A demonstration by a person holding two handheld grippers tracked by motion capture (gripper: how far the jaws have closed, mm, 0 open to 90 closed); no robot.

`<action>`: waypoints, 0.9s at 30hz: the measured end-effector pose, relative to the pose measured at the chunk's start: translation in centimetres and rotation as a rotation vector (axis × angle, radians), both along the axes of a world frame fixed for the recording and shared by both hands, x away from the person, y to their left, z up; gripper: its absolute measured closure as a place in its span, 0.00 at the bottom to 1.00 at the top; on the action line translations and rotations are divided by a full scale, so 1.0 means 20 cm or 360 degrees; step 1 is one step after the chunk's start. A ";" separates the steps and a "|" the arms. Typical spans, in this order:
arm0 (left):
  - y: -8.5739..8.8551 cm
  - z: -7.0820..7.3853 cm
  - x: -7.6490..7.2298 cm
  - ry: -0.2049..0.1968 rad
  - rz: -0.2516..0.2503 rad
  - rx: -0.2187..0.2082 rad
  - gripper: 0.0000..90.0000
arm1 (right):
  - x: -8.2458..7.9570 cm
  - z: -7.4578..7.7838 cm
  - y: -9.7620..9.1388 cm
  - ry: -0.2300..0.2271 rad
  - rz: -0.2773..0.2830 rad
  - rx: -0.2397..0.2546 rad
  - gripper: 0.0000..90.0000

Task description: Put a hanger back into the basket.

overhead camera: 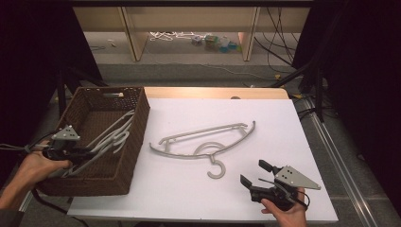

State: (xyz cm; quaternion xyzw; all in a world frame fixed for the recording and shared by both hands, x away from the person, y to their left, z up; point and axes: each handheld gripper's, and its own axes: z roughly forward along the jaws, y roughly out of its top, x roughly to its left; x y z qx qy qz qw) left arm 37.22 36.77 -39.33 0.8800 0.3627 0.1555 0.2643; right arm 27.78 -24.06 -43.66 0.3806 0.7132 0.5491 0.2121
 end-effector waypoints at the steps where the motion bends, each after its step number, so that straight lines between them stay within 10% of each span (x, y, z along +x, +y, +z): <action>1: -0.02 0.00 -0.01 -0.0036 0.0066 -0.0055 0.67 | 0.00 -0.01 0.00 -0.0012 0.0008 0.0039 0.18; 7: -0.05 0.16 -0.07 -0.0231 0.0066 -0.0132 0.48 | 0.00 0.00 0.00 -0.0006 0.0007 0.0025 0.18; 12: -0.17 0.28 -0.24 -0.0371 0.0212 -0.0407 0.44 | 0.00 0.00 0.00 -0.0023 -0.0007 0.0022 0.18; 16: -0.27 0.34 -0.34 -0.0390 0.0150 -0.0606 0.42 | 0.00 0.00 0.01 -0.0028 0.0010 0.0038 0.18; 27: -0.57 0.35 -0.50 -0.0455 0.0044 -0.0705 0.36 | 0.00 0.00 0.01 -0.0032 0.0014 0.0036 0.18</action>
